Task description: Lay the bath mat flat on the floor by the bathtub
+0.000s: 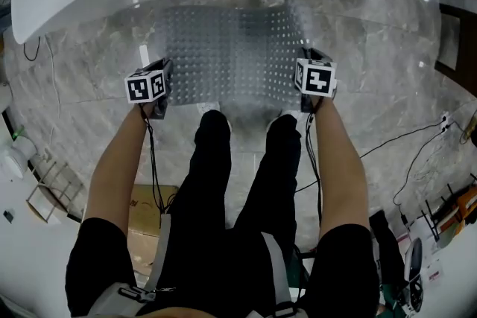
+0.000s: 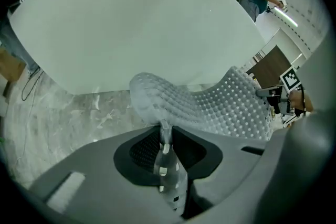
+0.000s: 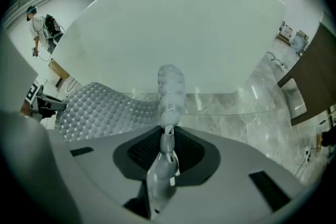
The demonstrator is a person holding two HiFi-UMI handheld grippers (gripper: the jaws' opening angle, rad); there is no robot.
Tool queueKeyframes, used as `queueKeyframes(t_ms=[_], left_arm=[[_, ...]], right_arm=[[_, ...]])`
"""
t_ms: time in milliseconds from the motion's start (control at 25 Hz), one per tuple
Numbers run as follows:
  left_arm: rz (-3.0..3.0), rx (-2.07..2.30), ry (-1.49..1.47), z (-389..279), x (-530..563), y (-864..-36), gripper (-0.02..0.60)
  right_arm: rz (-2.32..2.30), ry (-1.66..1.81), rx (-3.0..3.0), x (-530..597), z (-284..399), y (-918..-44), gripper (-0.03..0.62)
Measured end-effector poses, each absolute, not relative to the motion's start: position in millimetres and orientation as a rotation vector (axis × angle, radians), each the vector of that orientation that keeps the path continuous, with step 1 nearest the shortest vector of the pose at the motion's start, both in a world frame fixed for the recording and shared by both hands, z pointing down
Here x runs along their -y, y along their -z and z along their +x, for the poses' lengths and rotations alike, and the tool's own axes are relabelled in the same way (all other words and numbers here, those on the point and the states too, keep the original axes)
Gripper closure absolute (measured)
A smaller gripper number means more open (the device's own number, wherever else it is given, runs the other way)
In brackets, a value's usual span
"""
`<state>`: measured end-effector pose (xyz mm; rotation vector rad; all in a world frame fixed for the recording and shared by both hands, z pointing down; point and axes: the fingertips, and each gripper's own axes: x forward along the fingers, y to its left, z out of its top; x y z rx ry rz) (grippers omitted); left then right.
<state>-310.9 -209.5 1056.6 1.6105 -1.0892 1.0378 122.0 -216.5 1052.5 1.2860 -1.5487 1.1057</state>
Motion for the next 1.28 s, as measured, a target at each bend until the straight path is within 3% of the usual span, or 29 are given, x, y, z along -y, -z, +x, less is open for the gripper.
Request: queueKeyframes(t_ms=[760,840,1120,1200,1240,1280], left_arm=[[1.555,1.333,-1.199,-357.9,246.3,-1135.6,0.46],[1.547,1.304,-1.192,-354.7,233.6,-1141.5,0.46],[1.597,1.254,-1.074,-317.3,199.6,-1122.9,0.464],[1.664,1.297,-1.015,-304.7,205.5,-1095.7,0.567],[1.705,1.322,-0.984,-298.5,210.0,-1078.4,0.576],[1.742,1.345,-0.946,-292.1,214.2,-1059.6,0.577]], right_arm=[[1.303,-1.128,1.411,238.2,127.3,-1147.5,0.496],[1.314,-1.126,1.385,230.6,126.6,-1154.7,0.47],[1.241,-1.127,1.506,182.9,76.0,-1145.3,0.467],[1.276,-1.104,1.619,183.5,51.4,-1115.9,0.521],[1.306,-1.079,1.679,186.6,40.7,-1096.6,0.575],[1.336,-1.052,1.739,190.4,31.3,-1075.5,0.586]])
